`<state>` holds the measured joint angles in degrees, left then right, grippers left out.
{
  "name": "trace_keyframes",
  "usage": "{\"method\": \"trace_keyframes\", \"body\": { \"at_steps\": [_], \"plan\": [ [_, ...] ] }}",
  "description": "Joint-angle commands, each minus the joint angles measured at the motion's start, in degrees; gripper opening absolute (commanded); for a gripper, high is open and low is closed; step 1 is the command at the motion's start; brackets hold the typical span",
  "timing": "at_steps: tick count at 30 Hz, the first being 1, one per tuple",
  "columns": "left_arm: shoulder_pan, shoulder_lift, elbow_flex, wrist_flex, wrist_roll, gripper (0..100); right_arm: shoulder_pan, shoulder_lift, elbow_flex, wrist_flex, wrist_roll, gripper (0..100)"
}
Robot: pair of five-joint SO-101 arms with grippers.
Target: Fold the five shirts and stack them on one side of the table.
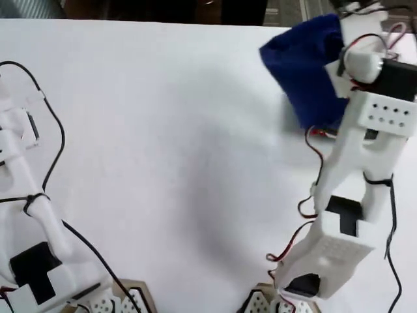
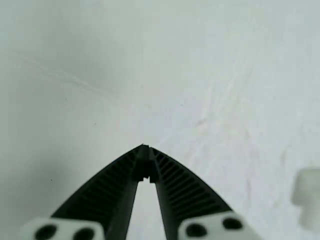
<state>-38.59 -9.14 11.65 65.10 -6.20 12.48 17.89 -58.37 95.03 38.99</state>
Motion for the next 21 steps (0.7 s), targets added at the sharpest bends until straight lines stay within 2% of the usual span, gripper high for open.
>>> {"method": "trace_keyframes", "body": {
  "at_steps": [1, 9, 17, 21],
  "plan": [
    [-0.4, -2.6, -0.2, -0.4, -0.4, 3, 3.4, 2.6, -2.3, -4.3, 0.4, 1.9],
    [-0.4, -2.6, -0.2, -0.5, -0.4, 3, 9.1, 14.5, -2.4, -15.1, 8.0, 1.9],
    [-0.4, -2.6, -0.2, -0.5, -0.4, 3, 13.8, 21.1, -2.4, -26.5, 7.8, 2.3],
    [-0.4, -2.6, -0.2, -0.5, -0.3, 3, 14.5, 24.0, -2.4, -28.8, 7.7, 2.4]
  ]
}}
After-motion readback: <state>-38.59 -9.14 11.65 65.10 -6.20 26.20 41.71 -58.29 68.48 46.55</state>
